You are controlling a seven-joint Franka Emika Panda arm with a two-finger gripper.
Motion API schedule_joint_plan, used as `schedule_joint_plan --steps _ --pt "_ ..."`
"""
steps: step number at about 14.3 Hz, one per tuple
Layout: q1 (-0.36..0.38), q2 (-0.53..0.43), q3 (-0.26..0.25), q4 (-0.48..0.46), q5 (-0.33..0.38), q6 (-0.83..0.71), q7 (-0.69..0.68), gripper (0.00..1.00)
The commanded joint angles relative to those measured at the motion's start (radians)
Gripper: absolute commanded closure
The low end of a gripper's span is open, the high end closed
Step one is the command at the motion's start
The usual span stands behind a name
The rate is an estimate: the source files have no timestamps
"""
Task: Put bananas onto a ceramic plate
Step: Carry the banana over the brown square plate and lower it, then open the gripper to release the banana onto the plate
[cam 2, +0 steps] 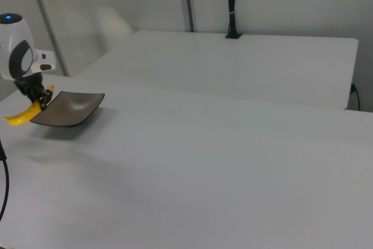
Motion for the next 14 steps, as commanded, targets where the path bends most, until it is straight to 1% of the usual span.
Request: schedule_joint_plan --steps 1,4,5,6,7,8,14 --pt "-0.044 0.038 -0.001 0.020 -0.019 0.157 0.048 0.75" --pt "-0.055 0.084 -0.001 0.021 -0.019 0.280 0.073 0.75" --pt "-0.070 0.116 -0.001 0.050 -0.017 0.341 0.094 0.75" --pt "-0.075 0.157 -0.001 0.084 -0.017 0.366 0.114 0.53" --pt "-0.075 0.171 -0.001 0.102 -0.017 0.366 0.121 0.21" --pt "-0.075 0.171 -0.001 0.101 -0.019 0.368 0.116 0.00" --pt "-0.086 0.160 -0.003 0.106 -0.022 0.368 0.107 0.00"
